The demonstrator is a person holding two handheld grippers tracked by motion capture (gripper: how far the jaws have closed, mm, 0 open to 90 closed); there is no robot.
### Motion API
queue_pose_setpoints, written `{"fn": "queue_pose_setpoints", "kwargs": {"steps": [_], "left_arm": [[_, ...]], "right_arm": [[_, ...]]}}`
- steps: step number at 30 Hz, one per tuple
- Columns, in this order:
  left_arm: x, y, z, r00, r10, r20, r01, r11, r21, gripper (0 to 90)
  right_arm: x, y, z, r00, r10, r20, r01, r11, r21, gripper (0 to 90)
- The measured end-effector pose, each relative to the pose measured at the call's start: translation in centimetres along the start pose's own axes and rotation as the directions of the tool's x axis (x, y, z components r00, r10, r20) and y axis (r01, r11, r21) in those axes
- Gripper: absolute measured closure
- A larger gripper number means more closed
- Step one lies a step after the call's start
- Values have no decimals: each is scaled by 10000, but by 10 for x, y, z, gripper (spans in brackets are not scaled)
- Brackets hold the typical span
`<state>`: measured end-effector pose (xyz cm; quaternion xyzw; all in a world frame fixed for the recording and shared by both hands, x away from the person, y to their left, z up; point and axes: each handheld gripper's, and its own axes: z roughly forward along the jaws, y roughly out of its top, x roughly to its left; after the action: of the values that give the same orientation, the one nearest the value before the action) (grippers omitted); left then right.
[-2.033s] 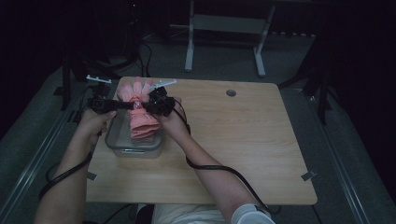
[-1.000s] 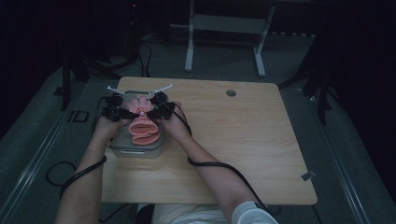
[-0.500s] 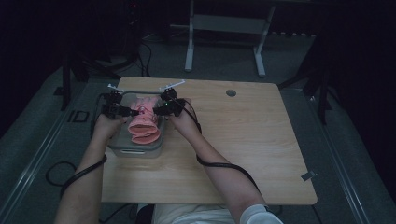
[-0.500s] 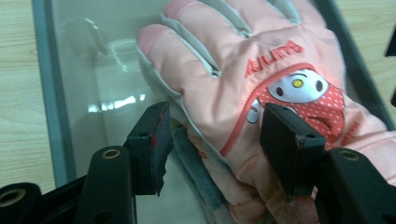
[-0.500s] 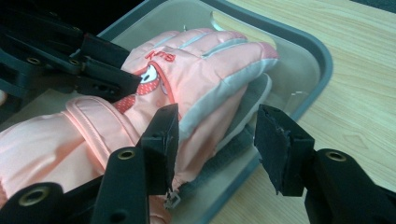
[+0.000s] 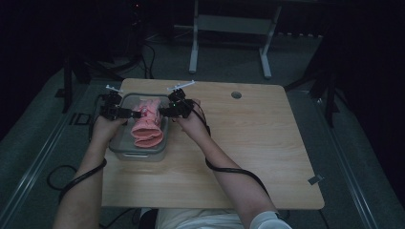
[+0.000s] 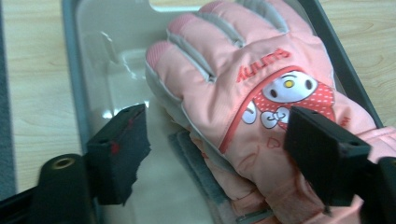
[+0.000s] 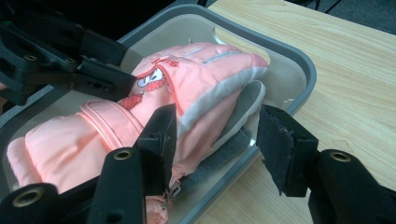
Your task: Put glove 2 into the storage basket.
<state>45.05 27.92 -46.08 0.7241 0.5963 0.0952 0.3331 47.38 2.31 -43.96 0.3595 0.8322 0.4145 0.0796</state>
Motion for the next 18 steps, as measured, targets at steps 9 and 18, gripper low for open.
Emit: {"fn": "queue_pose_setpoints", "kwargs": {"steps": [9, 18], "left_arm": [[-3, -2, -12, 9994, 359, -15, -359, 9974, -626, 92], [-18, -3, -21, 9950, 982, 192, -960, 9908, -951, 51]], "right_arm": [[-1, -2, -2, 10000, -33, -34, 33, 10000, -43, 473], [-3, -6, -4, 9988, -280, -400, 275, 9996, -114, 459]]}}
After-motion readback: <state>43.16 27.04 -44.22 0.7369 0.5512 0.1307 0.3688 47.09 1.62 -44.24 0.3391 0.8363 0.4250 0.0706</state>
